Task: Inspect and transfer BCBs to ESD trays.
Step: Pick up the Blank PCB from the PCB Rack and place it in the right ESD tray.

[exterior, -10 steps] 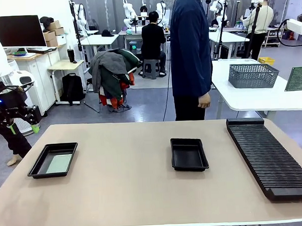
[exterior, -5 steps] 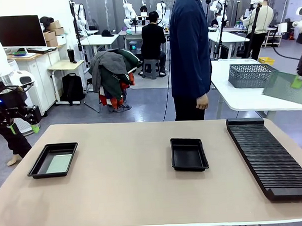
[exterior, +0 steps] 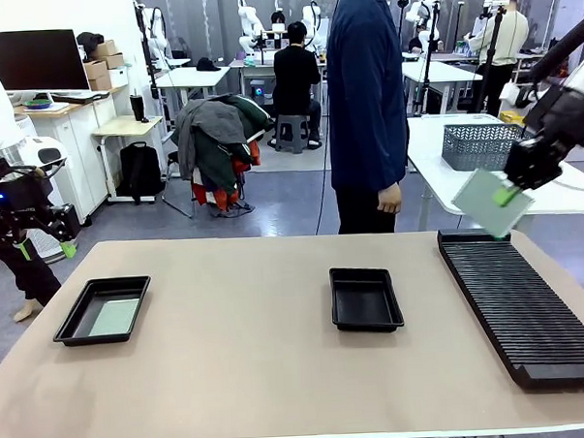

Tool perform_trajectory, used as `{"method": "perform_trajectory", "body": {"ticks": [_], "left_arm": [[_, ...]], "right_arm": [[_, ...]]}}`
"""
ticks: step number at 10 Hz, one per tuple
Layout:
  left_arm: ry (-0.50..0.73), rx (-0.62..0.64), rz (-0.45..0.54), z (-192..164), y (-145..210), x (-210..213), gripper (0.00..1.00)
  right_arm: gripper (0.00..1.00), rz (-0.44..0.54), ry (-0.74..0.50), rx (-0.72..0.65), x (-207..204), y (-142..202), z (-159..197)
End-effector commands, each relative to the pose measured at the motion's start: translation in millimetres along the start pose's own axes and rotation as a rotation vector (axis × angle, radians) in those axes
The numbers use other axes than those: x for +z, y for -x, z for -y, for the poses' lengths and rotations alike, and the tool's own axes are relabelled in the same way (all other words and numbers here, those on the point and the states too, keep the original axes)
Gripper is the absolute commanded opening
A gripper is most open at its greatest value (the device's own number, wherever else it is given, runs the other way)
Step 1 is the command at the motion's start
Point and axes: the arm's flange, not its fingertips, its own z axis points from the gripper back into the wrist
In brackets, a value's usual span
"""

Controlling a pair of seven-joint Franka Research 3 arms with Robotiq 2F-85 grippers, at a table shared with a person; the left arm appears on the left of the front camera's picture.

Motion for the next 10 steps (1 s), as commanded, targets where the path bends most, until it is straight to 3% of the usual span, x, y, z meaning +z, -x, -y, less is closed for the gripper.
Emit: {"method": "perform_trajectory", "body": {"ticks": [1, 4, 10], "left_arm": [[-0.003, 0.001, 0.005, 0.1, 1.9, -2.0, 0.73], [-0.003, 0.001, 0.005, 0.1, 1.9, -2.0, 0.73], [-0.003, 0.001, 0.005, 0.1, 1.9, -2.0, 0.73]], "right_arm": [[0.03, 0.116, -0.094, -0.07, -48.1, 2.3, -1.0], [0.03, 0.206, -0.236, -0.194, -124.3, -2.7, -5.1], [0.03, 0.195, -0.368, -0.286, -241.6, -25.6, -6.2]]}}
